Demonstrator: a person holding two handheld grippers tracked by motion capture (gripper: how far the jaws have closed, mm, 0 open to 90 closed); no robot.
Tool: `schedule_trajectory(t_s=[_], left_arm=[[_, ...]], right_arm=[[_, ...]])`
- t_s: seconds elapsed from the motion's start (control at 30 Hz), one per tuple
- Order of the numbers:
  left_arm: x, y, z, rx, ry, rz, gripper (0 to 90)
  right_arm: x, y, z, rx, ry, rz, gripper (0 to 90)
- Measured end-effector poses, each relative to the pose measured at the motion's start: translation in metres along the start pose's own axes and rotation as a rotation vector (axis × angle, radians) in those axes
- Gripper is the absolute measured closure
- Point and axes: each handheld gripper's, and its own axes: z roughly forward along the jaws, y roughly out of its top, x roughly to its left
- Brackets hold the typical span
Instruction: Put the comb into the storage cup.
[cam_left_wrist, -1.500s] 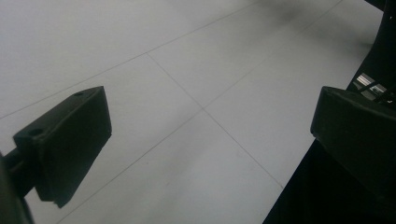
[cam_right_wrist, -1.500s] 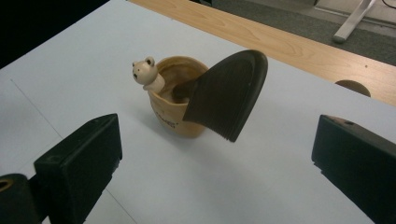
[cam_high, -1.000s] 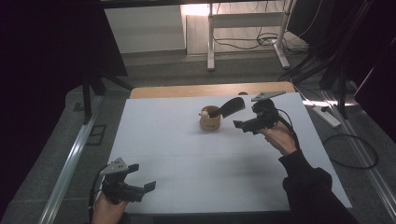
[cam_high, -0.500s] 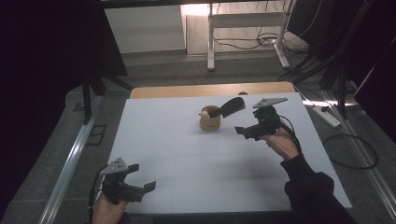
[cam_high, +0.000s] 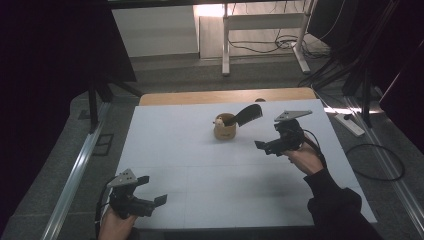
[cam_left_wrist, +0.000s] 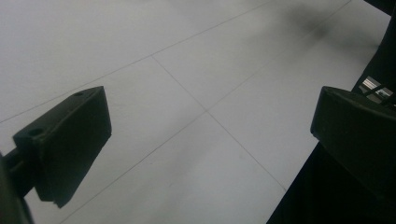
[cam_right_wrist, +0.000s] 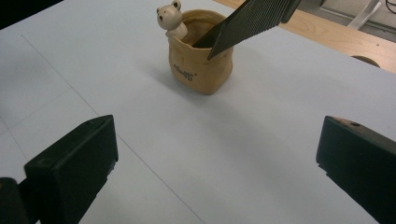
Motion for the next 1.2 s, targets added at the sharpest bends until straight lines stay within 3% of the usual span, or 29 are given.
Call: schedule_trajectory(t_s=[0.5, 1.2], left_arm=[[0.000, 0.000, 0.000, 0.003, -0.002, 0.001, 0.0], [0.000, 0.000, 0.001, 0.004, -0.001, 0.003, 0.0]], right_arm=[[0.006, -0.023, -0.012, 0.012, 0.006, -0.010, 0.0], [0.014, -0.044, -0.033, 0.016, -0.033, -0.029, 0.0]])
